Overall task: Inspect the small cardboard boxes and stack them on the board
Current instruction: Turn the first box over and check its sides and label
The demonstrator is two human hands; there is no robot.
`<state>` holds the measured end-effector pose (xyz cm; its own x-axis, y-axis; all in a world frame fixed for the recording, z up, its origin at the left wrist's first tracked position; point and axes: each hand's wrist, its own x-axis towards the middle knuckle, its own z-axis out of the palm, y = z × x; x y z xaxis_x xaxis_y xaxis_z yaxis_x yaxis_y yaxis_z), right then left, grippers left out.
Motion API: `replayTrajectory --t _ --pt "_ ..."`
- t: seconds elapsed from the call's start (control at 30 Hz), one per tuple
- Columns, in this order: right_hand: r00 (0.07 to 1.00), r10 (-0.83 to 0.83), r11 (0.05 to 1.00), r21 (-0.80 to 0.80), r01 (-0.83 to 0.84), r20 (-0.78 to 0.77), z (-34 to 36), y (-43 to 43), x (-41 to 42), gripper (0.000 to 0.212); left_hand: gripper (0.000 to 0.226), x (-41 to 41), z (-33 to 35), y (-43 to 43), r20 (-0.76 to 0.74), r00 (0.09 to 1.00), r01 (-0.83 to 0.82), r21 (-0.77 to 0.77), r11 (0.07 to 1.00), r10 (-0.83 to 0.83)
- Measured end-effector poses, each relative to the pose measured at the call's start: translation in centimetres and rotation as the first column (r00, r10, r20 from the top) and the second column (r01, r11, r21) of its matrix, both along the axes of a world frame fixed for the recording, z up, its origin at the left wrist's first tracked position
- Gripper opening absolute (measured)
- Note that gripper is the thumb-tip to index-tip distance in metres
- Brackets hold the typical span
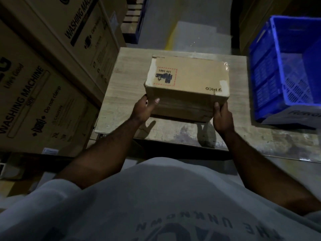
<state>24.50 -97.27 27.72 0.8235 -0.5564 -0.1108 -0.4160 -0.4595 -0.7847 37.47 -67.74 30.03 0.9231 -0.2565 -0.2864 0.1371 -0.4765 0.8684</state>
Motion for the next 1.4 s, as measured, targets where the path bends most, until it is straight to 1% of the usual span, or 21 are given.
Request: replayTrajectory --t 0.07,0.13,0.2,0.33,0.43,0.53,0.6,0.67,0.77,0.8,0.9,0.97,1.0,1.03,1.07,1.17,1.23,1.27,1.33,1.37,1.4 --pt "0.998 -0.041 0.998 -0.040 0.039 -0.037 0.9 -0.5 1.0 0.048 0.060 0.3 0.3 0.0 0.048 0.999 -0.004 -0.037 0.999 0.005" --pt "0.996 -0.074 0.992 -0.103 0.068 -0.055 2.0 -1.1 2.0 0.051 0.062 1.0 0.5 -0.1 0.063 0.998 0.000 -0.105 0.995 0.007" --pt "0.996 -0.087 0.984 -0.162 0.079 -0.037 2.9 -1.7 2.8 0.053 0.063 1.7 1.1 -0.5 0.059 0.998 -0.005 -0.182 0.983 0.016" --pt "0.993 -0.116 0.960 -0.253 0.116 0.015 4.1 -2.0 4.0 0.050 0.060 2.8 3.3 -1.5 0.067 0.996 -0.042 -0.268 0.962 0.062" --pt "0.986 -0.165 0.950 -0.270 0.159 0.003 4.8 -1.5 4.6 0.056 0.053 3.3 4.4 -2.1 0.033 0.996 -0.071 -0.327 0.942 0.086" --pt "0.989 -0.147 0.954 -0.260 0.147 0.020 4.9 -0.8 4.8 0.056 0.048 4.0 4.5 -2.5 -0.066 0.990 -0.139 -0.358 0.923 0.124" --pt "0.991 -0.131 0.964 -0.233 0.128 0.005 4.4 -0.6 4.7 0.055 0.037 4.1 4.1 -2.6 -0.116 0.986 -0.154 -0.340 0.928 0.122" --pt "0.995 -0.097 0.978 -0.191 0.089 -0.034 3.7 -0.6 4.5 0.051 0.026 4.1 3.7 -2.6 -0.144 0.986 -0.126 -0.325 0.937 0.083" --pt "0.998 -0.025 0.992 -0.127 0.017 -0.059 2.9 -0.9 4.7 0.045 0.026 3.7 3.5 -2.4 -0.201 0.979 -0.091 -0.338 0.937 0.022" --pt "0.998 0.002 0.993 -0.114 -0.010 -0.066 2.7 -0.9 4.9 0.045 0.029 3.7 3.2 -2.3 -0.194 0.981 -0.083 -0.324 0.942 0.019" --pt "0.987 0.126 0.985 -0.104 -0.136 -0.103 2.0 -0.6 5.6 0.045 0.051 3.3 2.6 -2.0 -0.205 0.978 -0.096 -0.285 0.954 0.037" --pt "0.977 0.171 0.976 -0.110 -0.186 -0.130 1.3 -0.3 5.6 0.052 0.075 3.4 1.4 -1.4 -0.214 0.977 -0.043 -0.173 0.984 0.005" --pt "0.977 0.166 0.978 -0.107 -0.181 -0.130 0.9 -0.1 5.4 0.054 0.090 3.3 1.2 -0.9 -0.208 0.978 0.005 -0.080 0.997 -0.022" --pt "0.980 0.157 0.980 -0.105 -0.170 -0.122 0.6 0.1 5.1 0.052 0.100 3.3 0.6 -0.4 -0.206 0.978 0.038 -0.008 0.999 -0.039" --pt "0.983 0.152 0.980 -0.116 -0.164 -0.108 0.4 0.3 4.8 0.050 0.103 3.1 0.3 -0.2 -0.208 0.978 0.039 0.029 0.999 -0.032" --pt "0.984 0.157 0.977 -0.132 -0.167 -0.088 0.1 0.4 4.5 0.052 0.096 2.3 -0.2 -0.2 -0.214 0.976 -0.030 0.066 0.997 0.043" --pt "0.983 0.147 0.976 -0.144 -0.162 -0.107 0.1 0.3 4.6 0.053 0.081 2.1 -0.5 -0.1 -0.247 0.965 -0.069 0.074 0.995 0.085" --pt "0.983 0.137 0.976 -0.154 -0.155 -0.120 0.3 0.4 4.7 0.053 0.074 2.1 -0.6 0.0 -0.269 0.959 -0.078 0.050 0.996 0.088" --pt "0.984 0.102 0.971 -0.199 -0.131 -0.146 0.8 0.8 4.6 0.050 0.068 1.8 -0.8 0.2 -0.387 0.916 -0.133 -0.040 0.990 0.107" --pt "0.986 0.076 0.966 -0.236 -0.111 -0.151 1.1 1.1 4.7 0.047 0.066 1.6 -0.8 0.5 -0.458 0.881 -0.183 -0.104 0.978 0.116" --pt "0.988 0.054 0.952 -0.291 -0.095 -0.145 1.4 1.4 4.7 0.044 0.064 1.2 -0.8 0.8 -0.505 0.850 -0.245 -0.120 0.962 0.153"
